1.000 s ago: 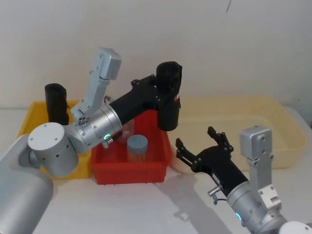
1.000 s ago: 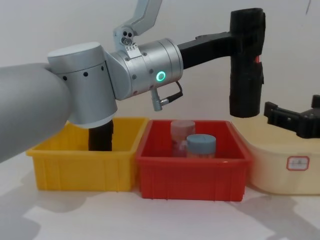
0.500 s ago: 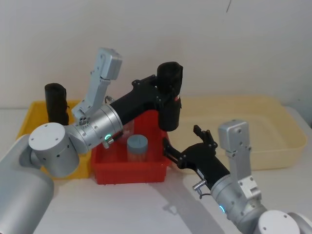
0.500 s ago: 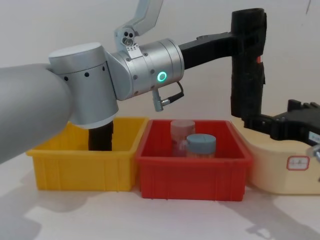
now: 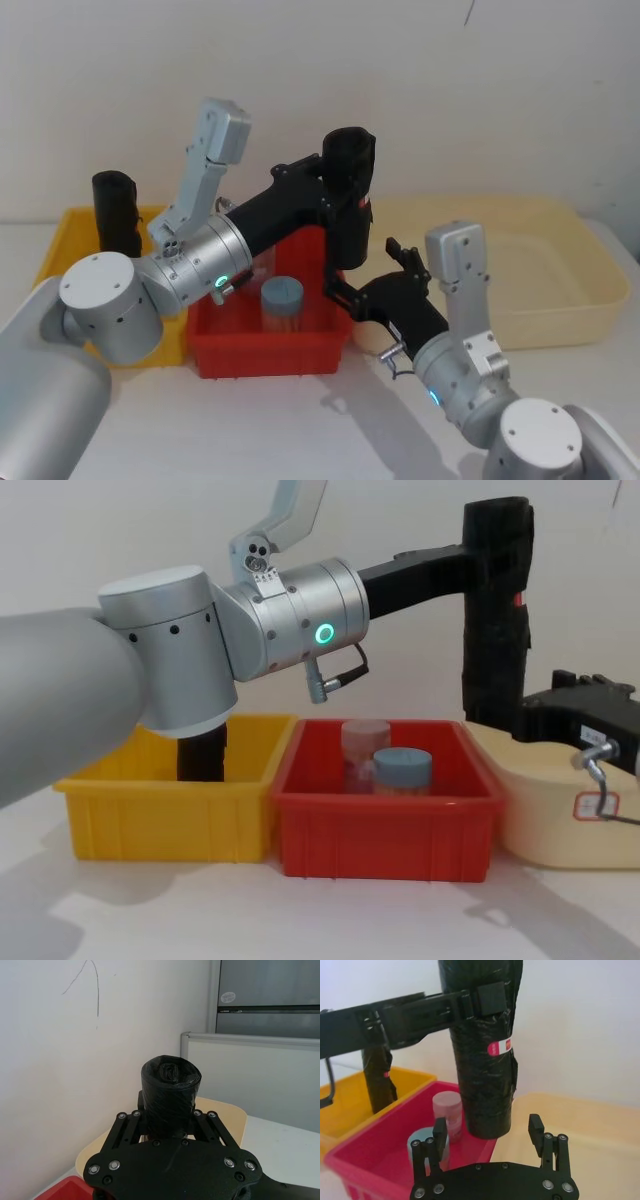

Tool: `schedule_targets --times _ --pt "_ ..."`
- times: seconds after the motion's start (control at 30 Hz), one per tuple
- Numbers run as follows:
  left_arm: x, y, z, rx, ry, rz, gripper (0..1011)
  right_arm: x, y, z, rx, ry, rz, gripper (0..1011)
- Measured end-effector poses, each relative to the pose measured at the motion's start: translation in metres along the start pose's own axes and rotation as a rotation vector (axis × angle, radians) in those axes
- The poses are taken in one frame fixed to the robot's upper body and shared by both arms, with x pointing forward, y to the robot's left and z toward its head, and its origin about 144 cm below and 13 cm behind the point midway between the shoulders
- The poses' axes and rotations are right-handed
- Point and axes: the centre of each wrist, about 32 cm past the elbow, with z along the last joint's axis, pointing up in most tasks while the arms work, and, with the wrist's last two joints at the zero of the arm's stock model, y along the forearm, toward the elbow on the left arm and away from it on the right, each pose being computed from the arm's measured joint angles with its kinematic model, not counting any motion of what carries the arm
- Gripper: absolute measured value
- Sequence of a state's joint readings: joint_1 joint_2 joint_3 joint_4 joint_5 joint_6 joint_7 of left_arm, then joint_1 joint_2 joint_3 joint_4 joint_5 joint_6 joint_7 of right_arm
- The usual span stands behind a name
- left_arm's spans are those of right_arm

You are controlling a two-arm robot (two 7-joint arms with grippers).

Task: Pick up the garbage bag with the one hand and transfer it to the other hand.

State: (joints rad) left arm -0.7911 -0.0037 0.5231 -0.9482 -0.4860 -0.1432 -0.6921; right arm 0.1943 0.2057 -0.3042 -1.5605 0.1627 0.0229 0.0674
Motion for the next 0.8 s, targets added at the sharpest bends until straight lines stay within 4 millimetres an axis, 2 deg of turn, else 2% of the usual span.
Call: schedule_targets --times 0.8 --pt "0.000 0.000 0.000 0.000 0.000 0.000 371 -0.003 0.026 0.004 0.012 0.003 -0.006 1000"
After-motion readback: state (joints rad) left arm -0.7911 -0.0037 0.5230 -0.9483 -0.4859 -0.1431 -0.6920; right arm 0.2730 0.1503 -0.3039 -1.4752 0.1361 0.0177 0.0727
